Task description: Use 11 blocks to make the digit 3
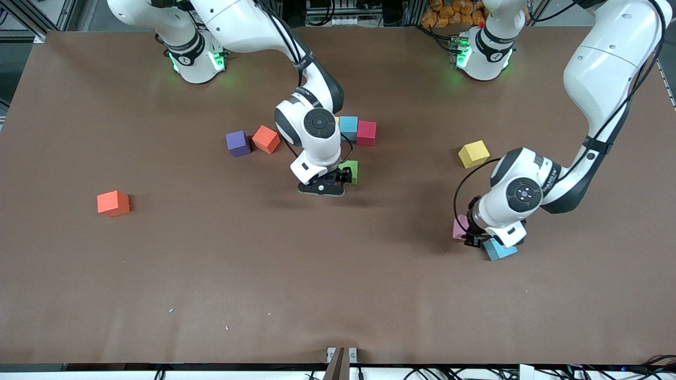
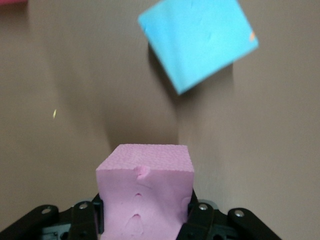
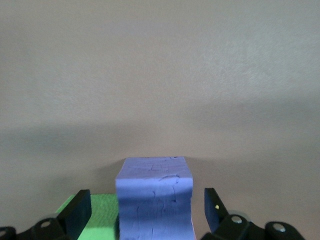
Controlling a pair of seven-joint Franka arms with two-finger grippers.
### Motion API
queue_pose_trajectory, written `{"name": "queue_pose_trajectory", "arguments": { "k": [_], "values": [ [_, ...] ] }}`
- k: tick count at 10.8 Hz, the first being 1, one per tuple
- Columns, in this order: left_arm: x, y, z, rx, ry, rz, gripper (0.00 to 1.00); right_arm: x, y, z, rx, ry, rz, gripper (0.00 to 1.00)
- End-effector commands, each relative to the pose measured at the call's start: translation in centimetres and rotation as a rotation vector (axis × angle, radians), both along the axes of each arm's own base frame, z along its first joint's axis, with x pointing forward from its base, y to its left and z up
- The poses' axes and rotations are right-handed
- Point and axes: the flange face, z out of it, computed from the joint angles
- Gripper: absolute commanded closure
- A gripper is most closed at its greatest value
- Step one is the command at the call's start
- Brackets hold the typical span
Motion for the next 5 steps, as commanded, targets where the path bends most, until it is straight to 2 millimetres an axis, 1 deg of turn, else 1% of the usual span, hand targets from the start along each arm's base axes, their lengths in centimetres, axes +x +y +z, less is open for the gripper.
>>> {"name": "queue_pose_trajectory", "arguments": {
  "k": [1, 2, 3, 4, 5],
  "values": [
    [-2.4, -3.6, 1.4, 0.026, 0.024, 0.022, 0.87, 0.8, -2.0, 4.8, -0.023, 0.034, 0.060, 0.00],
    [-3.6, -6.0, 1.5, 0.025, 0.028, 0.017, 0.87, 0.6, -2.9, 5.6, -0.036, 0.058, 0.094, 0.00],
    [-4.7, -8.1, 1.3, 0.029, 0.032, 0.022, 0.87, -0.1, -3.9, 5.6, -0.038, 0.068, 0.124, 0.00],
    [-6.1, -10.8, 1.1, 0.032, 0.036, 0.011, 0.87, -0.9, -5.1, 5.9, -0.024, 0.060, 0.173, 0.00],
    [-7.2, -12.8, 1.1, 0.035, 0.034, 0.012, 0.87, -2.0, -6.5, 5.9, -0.011, 0.052, 0.221, 0.00]
  ]
}}
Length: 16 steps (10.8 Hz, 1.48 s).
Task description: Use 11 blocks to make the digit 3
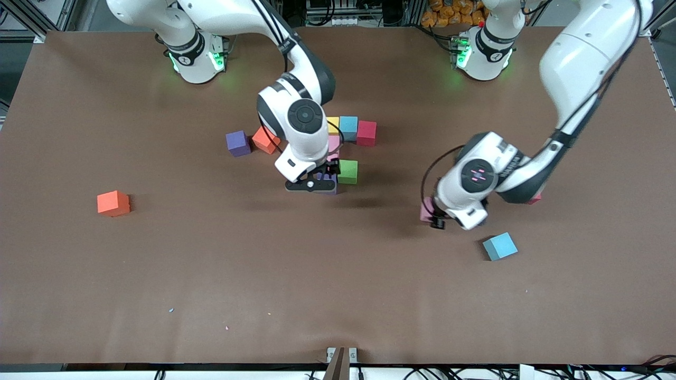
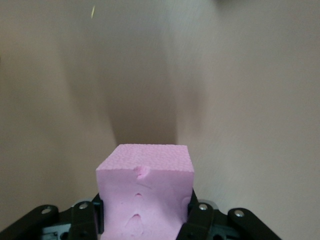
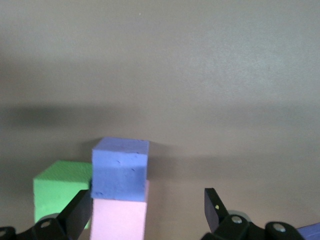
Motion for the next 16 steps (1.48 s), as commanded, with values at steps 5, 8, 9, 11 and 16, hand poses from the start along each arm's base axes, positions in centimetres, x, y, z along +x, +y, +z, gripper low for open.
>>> {"name": "queue_pose_trajectory", "arguments": {
  "k": [5, 8, 9, 11, 16],
  "values": [
    [-7.0, -10.5, -1.0, 0.040, 0.010, 0.048, 0.87, -8.3, -9.0, -0.5, 0.051, 0.004, 0.462, 0.00],
    [-8.5, -12.5, -1.6, 0.046, 0.018, 0.091, 0.87, -12.0, -12.2, -1.3, 0.073, 0.010, 0.742, 0.00],
    [-9.2, -13.2, -1.9, 0.047, 0.021, 0.095, 0.86, -12.7, -12.9, -1.9, 0.072, 0.029, 0.812, 0.00],
    [-9.9, -14.0, -2.4, 0.049, 0.026, 0.109, 0.86, -14.3, -13.8, -3.2, 0.067, 0.063, 0.891, 0.00],
    [-11.0, -16.1, -3.9, 0.023, 0.001, 0.074, 0.86, -16.3, -15.8, -6.9, 0.057, 0.079, 0.942, 0.00]
  ]
}}
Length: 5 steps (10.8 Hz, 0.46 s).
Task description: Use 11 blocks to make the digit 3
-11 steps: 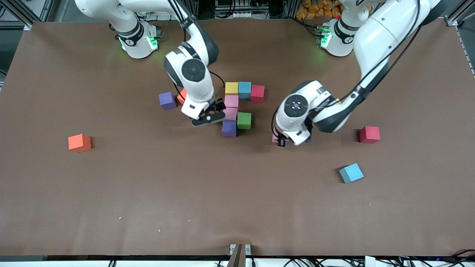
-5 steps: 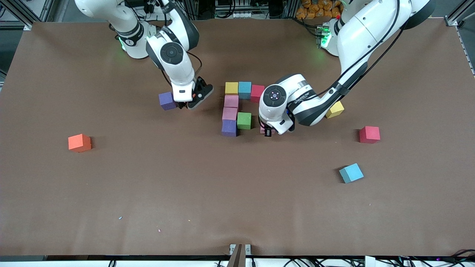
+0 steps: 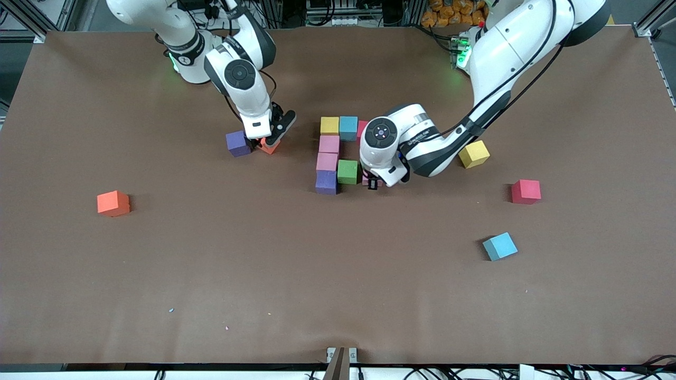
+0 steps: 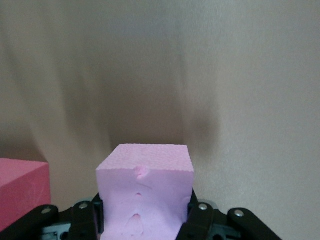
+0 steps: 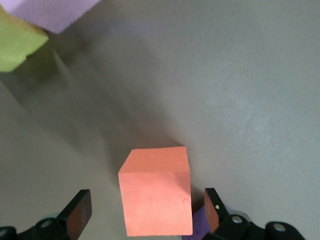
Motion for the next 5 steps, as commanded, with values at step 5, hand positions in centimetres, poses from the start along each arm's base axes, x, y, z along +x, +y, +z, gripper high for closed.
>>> {"name": "queue_pose_trajectory", "arguments": {
  "k": [5],
  "values": [
    [0.0, -0.9, -0.6, 0.010, -0.042, -0.004, 0.85, -0.6, -0.9, -2.0, -0.015, 0.002, 0.030, 0.00]
  ]
}}
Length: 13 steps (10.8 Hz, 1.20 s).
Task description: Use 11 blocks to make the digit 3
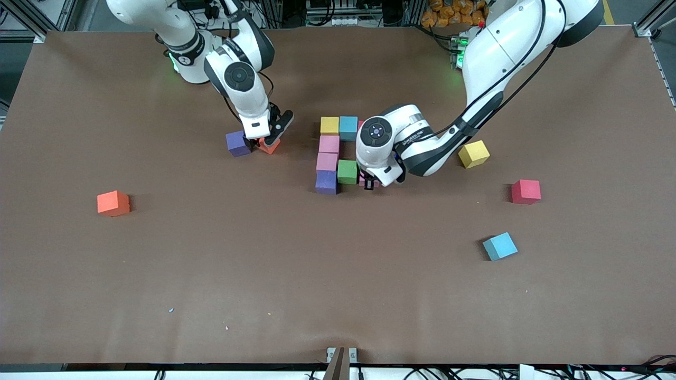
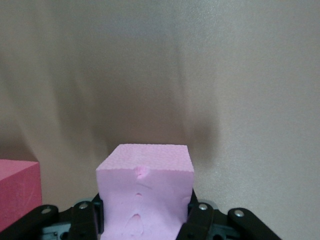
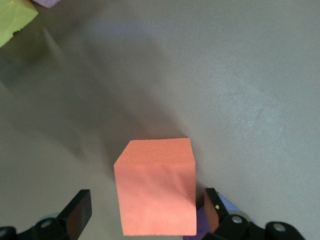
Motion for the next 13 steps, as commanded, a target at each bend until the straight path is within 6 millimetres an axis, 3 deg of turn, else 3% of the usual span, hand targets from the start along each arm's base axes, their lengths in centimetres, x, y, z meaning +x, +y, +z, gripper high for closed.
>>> {"name": "queue_pose_trajectory", "arguments": {
  "k": [1, 3, 4, 5, 6, 7, 9, 11, 13],
  "values": [
    [0.3, -0.4, 0.1, 0.004, -0.030, 0.005, 0.84, -0.1, -0.4, -1.1, -0.003, -0.010, 0.017, 0.00],
    [0.4, -0.4, 0.2, -0.006, -0.036, 0.005, 0.83, -0.1, -0.5, -1.9, -0.003, -0.017, 0.017, 0.00],
    [0.3, -0.6, 0.1, -0.006, -0.035, 0.002, 0.83, 0.0, -0.4, -1.9, 0.002, -0.023, 0.018, 0.17],
    [0.3, -0.6, 0.1, -0.006, -0.035, 0.002, 0.83, -0.1, -0.4, -1.9, 0.000, -0.020, 0.018, 0.70],
    [0.2, -0.7, 0.1, -0.008, -0.035, 0.001, 0.83, 0.1, -0.5, -1.8, 0.001, -0.022, 0.014, 0.95],
    [0.2, -0.7, 0.1, -0.008, -0.035, 0.001, 0.83, 0.5, -0.9, -1.6, 0.004, -0.025, 0.000, 1.00],
    [0.0, -0.8, -0.2, -0.007, -0.029, -0.002, 0.83, 1.6, -1.3, -1.0, 0.019, -0.037, -0.050, 1.00],
    [0.0, -0.8, -0.8, -0.004, -0.035, -0.003, 0.82, 4.3, -2.3, 0.2, 0.033, -0.069, -0.170, 1.00],
    [0.1, -1.1, -1.1, 0.001, -0.044, -0.006, 0.80, 6.7, -1.7, 1.8, 0.049, -0.107, -0.315, 1.00]
  ]
}}
